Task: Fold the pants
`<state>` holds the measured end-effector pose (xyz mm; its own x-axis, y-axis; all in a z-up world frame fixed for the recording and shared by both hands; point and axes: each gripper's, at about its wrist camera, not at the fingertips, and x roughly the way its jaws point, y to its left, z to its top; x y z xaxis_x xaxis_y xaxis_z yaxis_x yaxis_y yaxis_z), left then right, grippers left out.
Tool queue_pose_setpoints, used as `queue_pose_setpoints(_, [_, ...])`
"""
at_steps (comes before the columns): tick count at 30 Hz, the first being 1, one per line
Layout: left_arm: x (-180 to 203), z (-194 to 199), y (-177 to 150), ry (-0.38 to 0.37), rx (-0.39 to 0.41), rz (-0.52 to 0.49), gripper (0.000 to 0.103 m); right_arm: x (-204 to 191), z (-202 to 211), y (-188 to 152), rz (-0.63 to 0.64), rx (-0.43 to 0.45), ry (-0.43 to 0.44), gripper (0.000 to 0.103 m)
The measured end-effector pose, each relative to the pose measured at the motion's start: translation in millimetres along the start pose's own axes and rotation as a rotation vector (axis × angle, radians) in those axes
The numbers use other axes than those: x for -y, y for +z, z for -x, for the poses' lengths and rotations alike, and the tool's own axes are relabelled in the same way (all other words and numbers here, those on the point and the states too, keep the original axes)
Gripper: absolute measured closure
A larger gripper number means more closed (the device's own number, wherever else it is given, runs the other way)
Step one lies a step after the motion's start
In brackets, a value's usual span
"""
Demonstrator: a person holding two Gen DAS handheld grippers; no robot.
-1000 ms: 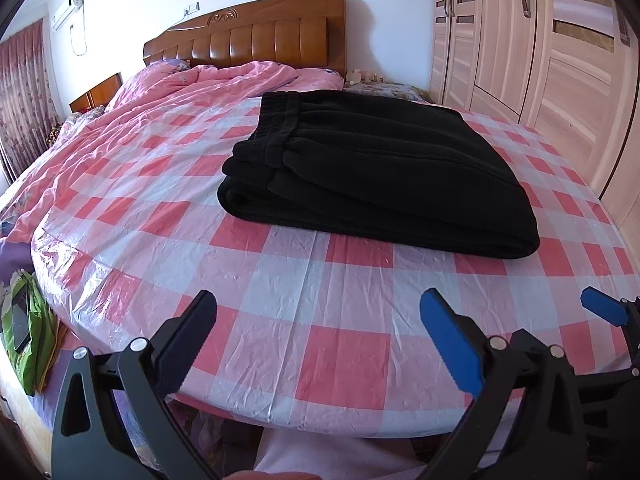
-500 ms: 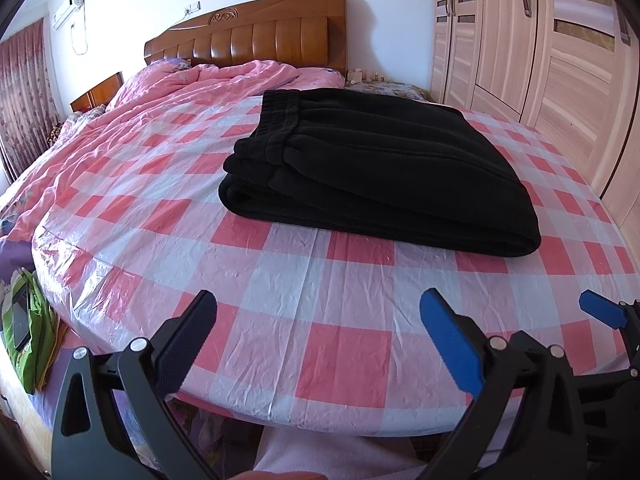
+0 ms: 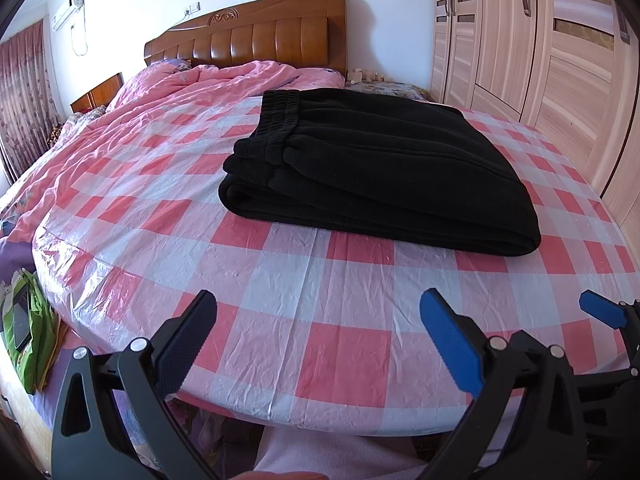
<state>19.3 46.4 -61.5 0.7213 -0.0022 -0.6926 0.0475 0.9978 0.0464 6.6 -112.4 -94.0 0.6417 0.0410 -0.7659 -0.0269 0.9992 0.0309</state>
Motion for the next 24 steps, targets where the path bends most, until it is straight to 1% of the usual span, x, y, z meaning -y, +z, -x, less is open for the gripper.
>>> queue_pose_setpoints(19, [1.8, 1.0, -1.4, 0.006, 0.005, -0.006, 0.001, 0.3, -1.1, -1.2, -0.005, -0.004, 0.003, 0.004])
queue_pose_setpoints(24, [2.5, 4.1, 0.6, -0.002, 0.017, -0.015, 0.001, -0.1, -1.2, -2.3, -0.007, -0.004, 0.004, 0.004])
